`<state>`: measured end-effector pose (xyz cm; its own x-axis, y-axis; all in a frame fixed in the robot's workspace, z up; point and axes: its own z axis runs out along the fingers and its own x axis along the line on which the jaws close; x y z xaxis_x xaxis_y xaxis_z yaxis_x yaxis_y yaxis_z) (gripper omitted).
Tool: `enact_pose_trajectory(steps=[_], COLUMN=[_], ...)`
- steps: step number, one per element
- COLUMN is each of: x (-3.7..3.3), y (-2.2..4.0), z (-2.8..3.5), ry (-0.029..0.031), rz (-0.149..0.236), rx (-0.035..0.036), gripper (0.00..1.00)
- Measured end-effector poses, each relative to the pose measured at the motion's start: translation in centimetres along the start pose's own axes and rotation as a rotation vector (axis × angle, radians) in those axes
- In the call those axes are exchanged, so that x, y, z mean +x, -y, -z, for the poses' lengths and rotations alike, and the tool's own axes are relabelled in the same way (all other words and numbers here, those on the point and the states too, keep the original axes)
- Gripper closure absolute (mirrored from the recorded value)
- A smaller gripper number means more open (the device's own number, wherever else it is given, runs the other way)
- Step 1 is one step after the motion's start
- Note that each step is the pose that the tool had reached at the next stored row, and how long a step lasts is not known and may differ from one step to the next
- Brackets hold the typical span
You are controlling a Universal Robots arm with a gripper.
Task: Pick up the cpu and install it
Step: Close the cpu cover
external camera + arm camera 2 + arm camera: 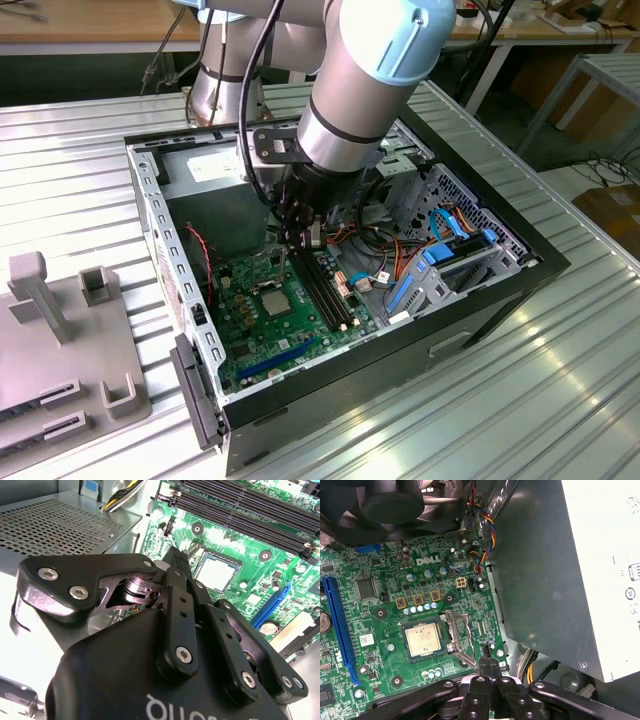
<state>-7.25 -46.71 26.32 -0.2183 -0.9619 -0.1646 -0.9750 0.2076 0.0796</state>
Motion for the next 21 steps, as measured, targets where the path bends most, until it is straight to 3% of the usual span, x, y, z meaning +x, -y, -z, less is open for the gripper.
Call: enact_pose_trajectory(steps=[13,17,21], x=[0.0,0.2,0.51], y=[0.0,0.04,0.11], z=[0.01,0.04,0.1], ry=[0.0016,0.0117,0.016], rz=[0.015,0.018,0.019], rx=[-0.0031,-0.0057,-0.0068], gripper=[0.89,0.89,0.89])
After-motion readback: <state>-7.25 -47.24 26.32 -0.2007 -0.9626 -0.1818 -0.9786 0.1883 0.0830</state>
